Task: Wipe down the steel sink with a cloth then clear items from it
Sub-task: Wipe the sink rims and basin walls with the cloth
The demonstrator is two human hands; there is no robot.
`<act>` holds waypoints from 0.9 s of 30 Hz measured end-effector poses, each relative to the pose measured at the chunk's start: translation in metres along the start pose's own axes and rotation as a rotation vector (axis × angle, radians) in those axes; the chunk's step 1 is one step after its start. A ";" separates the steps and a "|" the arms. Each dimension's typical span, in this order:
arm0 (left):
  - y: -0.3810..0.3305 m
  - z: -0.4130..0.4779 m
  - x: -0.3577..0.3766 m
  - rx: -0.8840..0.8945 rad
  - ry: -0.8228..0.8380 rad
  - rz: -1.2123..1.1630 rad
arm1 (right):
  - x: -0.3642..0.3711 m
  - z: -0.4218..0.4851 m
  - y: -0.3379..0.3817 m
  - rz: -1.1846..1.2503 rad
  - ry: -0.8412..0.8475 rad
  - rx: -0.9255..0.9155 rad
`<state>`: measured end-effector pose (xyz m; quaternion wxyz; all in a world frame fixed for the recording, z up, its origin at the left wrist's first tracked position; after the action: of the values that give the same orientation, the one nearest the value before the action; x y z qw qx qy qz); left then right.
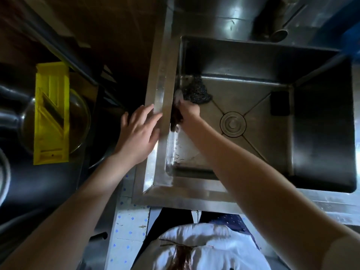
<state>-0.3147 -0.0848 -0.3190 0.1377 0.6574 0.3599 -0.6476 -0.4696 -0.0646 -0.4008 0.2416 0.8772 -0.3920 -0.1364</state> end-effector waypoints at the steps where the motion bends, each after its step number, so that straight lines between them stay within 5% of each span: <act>1: 0.001 0.003 -0.001 0.013 -0.003 0.005 | 0.002 0.002 0.017 0.048 0.017 -0.048; 6: 0.003 0.017 -0.001 0.039 0.019 0.007 | 0.002 0.011 0.039 0.099 0.086 -0.125; 10: 0.005 0.029 -0.002 -0.003 0.011 -0.019 | -0.005 0.023 -0.033 -0.194 0.042 0.026; 16: 0.013 0.049 -0.004 0.001 0.010 -0.004 | -0.019 0.017 -0.137 -0.294 -0.015 0.258; 20: 0.014 0.066 -0.004 0.023 0.015 0.001 | -0.013 0.033 -0.093 -0.196 -0.032 0.204; 27: 0.016 0.084 -0.005 0.039 0.005 -0.038 | 0.016 0.065 0.078 0.041 0.062 -0.181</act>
<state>-0.3665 -0.1516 -0.3294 0.1115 0.6546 0.3601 -0.6552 -0.5351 -0.1419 -0.4151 0.3347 0.8472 -0.3885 -0.1391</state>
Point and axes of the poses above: each hand's wrist, its own z-axis towards the middle knuckle, its own x-axis out of the palm, y = z × x, the point moved 4 cm from there along z, towards the middle knuckle, and after that the axes turned 2 degrees about x, right-handed, at the moved point
